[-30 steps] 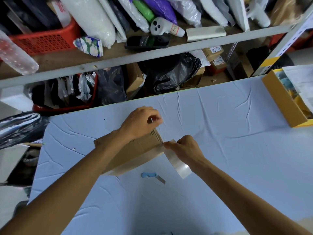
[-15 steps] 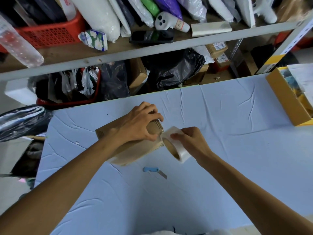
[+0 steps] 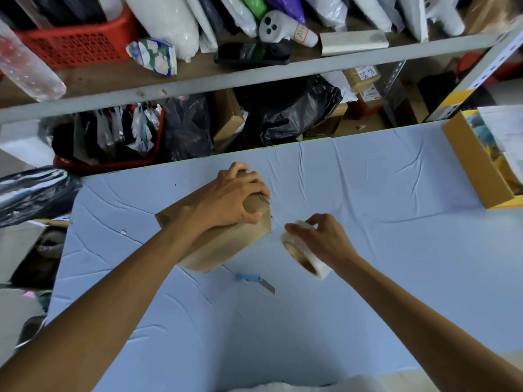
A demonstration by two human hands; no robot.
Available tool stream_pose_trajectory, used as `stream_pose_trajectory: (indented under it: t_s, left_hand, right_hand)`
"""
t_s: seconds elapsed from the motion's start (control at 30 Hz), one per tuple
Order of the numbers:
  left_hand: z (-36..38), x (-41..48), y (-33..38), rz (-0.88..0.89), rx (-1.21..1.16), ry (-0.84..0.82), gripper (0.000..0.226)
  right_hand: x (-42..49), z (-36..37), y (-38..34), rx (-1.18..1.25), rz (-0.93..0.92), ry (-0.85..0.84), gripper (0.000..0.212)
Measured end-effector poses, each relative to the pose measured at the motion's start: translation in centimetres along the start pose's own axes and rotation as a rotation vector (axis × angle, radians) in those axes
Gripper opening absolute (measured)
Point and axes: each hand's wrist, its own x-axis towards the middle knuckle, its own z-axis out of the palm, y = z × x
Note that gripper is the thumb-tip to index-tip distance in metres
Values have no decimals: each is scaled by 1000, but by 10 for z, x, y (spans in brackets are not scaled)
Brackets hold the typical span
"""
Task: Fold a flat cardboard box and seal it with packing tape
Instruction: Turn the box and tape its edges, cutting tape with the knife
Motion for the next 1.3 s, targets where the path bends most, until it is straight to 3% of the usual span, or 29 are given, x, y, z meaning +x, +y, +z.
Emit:
stream_pose_trajectory:
  t_s: [0.1, 0.27, 0.6, 0.87, 1.0, 1.07, 1.17, 1.2, 1.3]
  left_hand:
    - [-1, 1, 0, 8, 45, -28, 36]
    - [2, 1, 3, 38, 102, -56, 36]
    - [0, -1, -2, 28, 34, -106, 37]
    - [-4, 2, -4, 18, 35, -55, 40]
    - [-1, -2, 4, 6, 140, -62, 57]
    - [3, -10, 16, 31, 62, 84, 61]
    - [27, -39, 42, 132, -117, 468, 28]
    - [42, -50, 50, 170, -123, 506, 18]
    - [103, -77, 62, 101, -156, 280, 16]
  right_hand:
    - [-1, -2, 5, -18, -17, -35, 39]
    - [0, -4, 8, -11, 73, -59, 56]
    - [-2, -6, 5, 31, 31, -62, 45]
    - [-4, -4, -1, 83, 4, -92, 33]
    - [-2, -3, 0, 75, 3, -108, 35]
    - [-1, -4, 3, 87, 17, -112, 36]
    - [-1, -5, 6, 94, 31, -117, 37]
    - [0, -5, 7, 94, 31, -115, 38]
    - [0, -5, 7, 89, 15, -111, 41]
